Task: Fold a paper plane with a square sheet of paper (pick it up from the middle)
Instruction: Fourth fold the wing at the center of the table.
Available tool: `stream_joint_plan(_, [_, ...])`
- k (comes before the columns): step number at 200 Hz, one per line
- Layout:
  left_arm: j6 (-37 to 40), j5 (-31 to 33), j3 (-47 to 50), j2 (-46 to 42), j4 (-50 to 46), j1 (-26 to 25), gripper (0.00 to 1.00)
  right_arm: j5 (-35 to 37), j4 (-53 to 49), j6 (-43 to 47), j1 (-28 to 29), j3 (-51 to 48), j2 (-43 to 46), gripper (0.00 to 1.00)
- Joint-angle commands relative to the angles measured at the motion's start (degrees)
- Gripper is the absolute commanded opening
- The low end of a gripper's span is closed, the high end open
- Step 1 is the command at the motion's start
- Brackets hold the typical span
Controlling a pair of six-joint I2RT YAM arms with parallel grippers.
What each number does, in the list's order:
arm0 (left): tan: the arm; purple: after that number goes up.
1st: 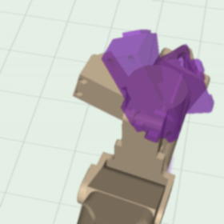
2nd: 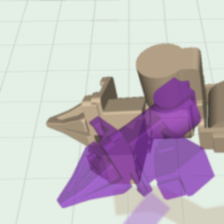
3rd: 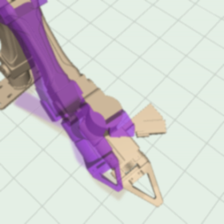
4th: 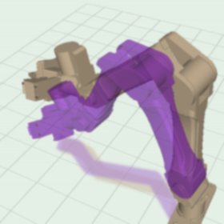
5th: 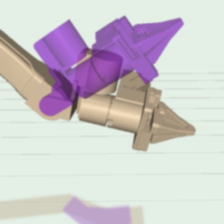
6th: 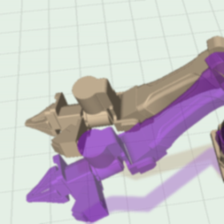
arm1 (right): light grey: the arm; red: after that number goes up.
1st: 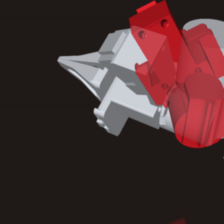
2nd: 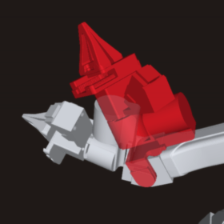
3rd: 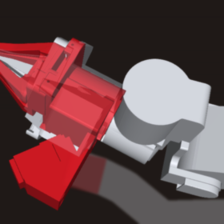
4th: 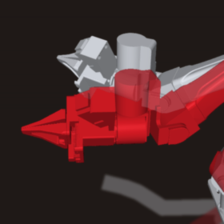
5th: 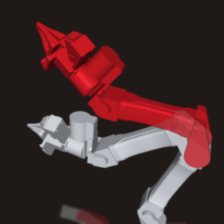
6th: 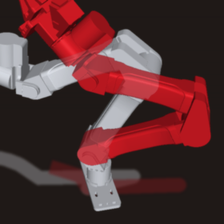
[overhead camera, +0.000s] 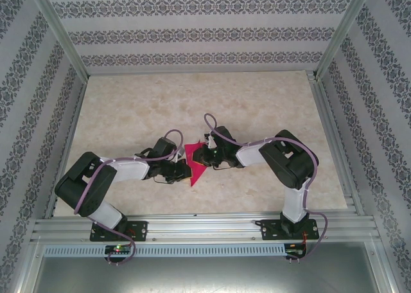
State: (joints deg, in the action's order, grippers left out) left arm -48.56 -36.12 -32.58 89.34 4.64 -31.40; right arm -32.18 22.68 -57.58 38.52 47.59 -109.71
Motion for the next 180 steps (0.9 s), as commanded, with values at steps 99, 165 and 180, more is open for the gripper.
stream_joint_plan(99, [3.17,-4.56,0.50,0.34,-4.62,-0.33,0.09,4.95,-9.54,3.41,1.13,-0.81,-3.93,0.14])
stream_joint_plan(165, [4.29,-8.06,1.95,0.52,-5.51,-0.42,0.14,6.24,-12.25,4.49,1.91,-0.17,-4.46,0.14])
stream_joint_plan(180, [3.95,-7.78,2.44,-1.12,-5.99,-0.38,0.16,6.61,-12.66,4.67,2.19,-0.30,-4.38,0.14])
